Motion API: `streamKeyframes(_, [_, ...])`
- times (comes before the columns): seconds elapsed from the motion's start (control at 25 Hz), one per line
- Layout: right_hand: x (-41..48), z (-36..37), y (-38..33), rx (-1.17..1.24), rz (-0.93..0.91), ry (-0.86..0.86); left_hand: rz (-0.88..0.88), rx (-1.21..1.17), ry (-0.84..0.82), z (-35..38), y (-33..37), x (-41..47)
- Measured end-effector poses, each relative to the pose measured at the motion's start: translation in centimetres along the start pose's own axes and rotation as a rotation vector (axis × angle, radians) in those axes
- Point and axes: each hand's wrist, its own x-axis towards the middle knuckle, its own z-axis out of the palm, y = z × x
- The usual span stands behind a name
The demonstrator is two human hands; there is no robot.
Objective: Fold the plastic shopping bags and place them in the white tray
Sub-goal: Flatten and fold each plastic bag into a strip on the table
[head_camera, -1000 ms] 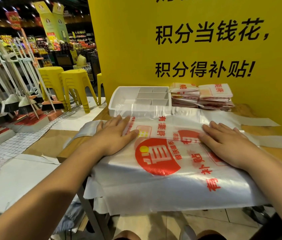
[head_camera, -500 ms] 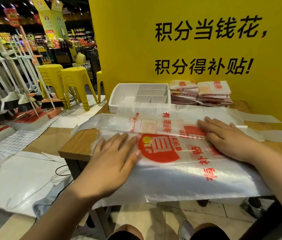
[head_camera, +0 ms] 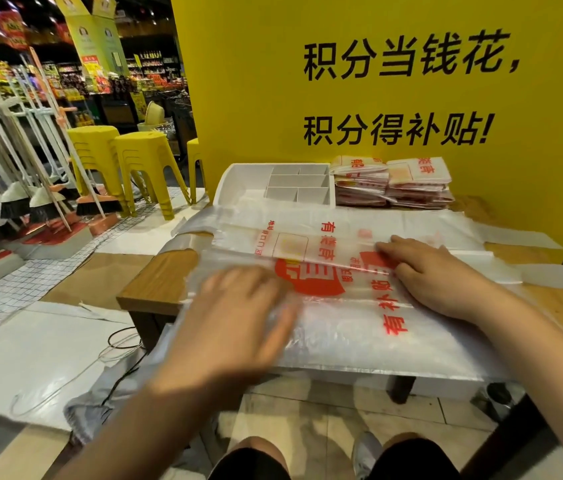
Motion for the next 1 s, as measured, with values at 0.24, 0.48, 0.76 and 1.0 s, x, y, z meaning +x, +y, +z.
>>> streamKeyframes(0.24, [-0.9,-0.3,-2.7,0.077,-0.084,0.079,-0.011,0.216,-0.073,5.7,0.5,-3.2])
streamKeyframes(0.48, [-1.4,0.1,-2.4,0.122,-0.067,0.122,0.096,0.171,0.107,4.1,-0.5,-4.3])
streamKeyframes(0.76, [-2.0,0.1,-3.4,-0.064,0.088,0.202,-0.027,0.094,0.107,2.4,-3.5,-3.8])
streamKeyframes(1.0, [-1.9,0.7,-4.2,-0.034,0.029,0.121,0.007,0.065,-0.046,1.9,-2.9,-3.1])
